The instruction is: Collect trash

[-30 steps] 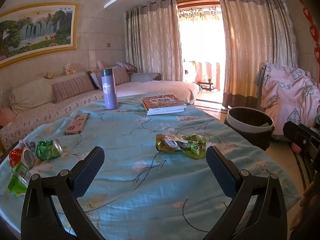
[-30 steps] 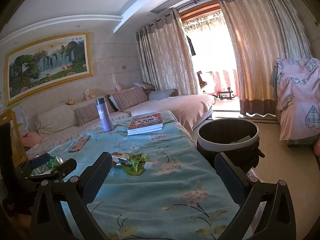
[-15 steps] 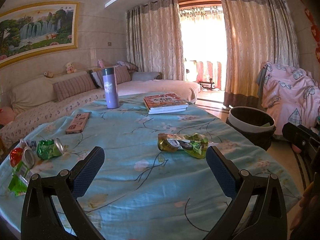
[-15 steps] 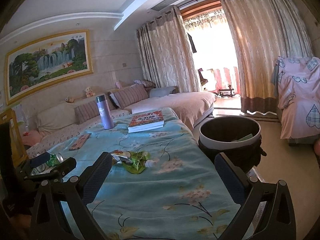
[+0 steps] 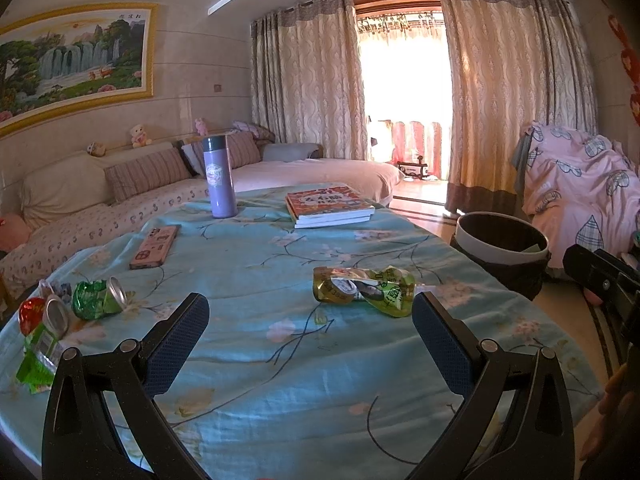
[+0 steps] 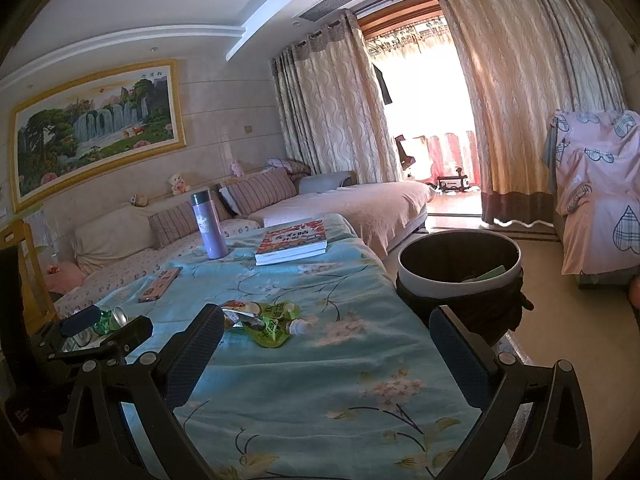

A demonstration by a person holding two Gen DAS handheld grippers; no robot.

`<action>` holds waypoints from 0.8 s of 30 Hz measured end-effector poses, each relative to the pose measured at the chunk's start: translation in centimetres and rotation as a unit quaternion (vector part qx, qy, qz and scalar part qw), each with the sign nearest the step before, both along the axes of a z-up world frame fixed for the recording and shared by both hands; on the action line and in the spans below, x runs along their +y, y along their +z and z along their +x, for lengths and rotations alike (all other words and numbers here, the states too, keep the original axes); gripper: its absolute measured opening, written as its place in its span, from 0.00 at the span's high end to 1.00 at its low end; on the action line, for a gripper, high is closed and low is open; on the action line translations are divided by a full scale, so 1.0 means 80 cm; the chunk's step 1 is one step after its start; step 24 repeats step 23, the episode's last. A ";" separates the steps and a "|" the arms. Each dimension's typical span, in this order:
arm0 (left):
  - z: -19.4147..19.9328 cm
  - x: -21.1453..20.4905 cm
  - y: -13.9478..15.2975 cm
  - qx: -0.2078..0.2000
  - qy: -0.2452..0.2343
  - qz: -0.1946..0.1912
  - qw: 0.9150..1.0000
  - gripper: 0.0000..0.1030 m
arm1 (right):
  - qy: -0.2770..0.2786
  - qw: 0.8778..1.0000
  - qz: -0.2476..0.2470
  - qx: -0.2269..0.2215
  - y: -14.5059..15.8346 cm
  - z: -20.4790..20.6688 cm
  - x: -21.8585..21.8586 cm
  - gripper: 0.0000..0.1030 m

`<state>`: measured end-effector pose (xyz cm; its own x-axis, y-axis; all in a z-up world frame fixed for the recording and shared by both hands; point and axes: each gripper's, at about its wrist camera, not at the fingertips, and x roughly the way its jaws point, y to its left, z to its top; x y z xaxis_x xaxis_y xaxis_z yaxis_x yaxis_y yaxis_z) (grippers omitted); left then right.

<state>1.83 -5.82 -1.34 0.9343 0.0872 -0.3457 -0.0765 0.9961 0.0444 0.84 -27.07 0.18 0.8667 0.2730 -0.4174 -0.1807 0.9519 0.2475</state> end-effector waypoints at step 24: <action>0.009 0.006 0.002 0.012 -0.002 -0.012 1.000 0.00 | 0.000 1.000 -0.002 0.027 -0.010 0.012 0.002 0.00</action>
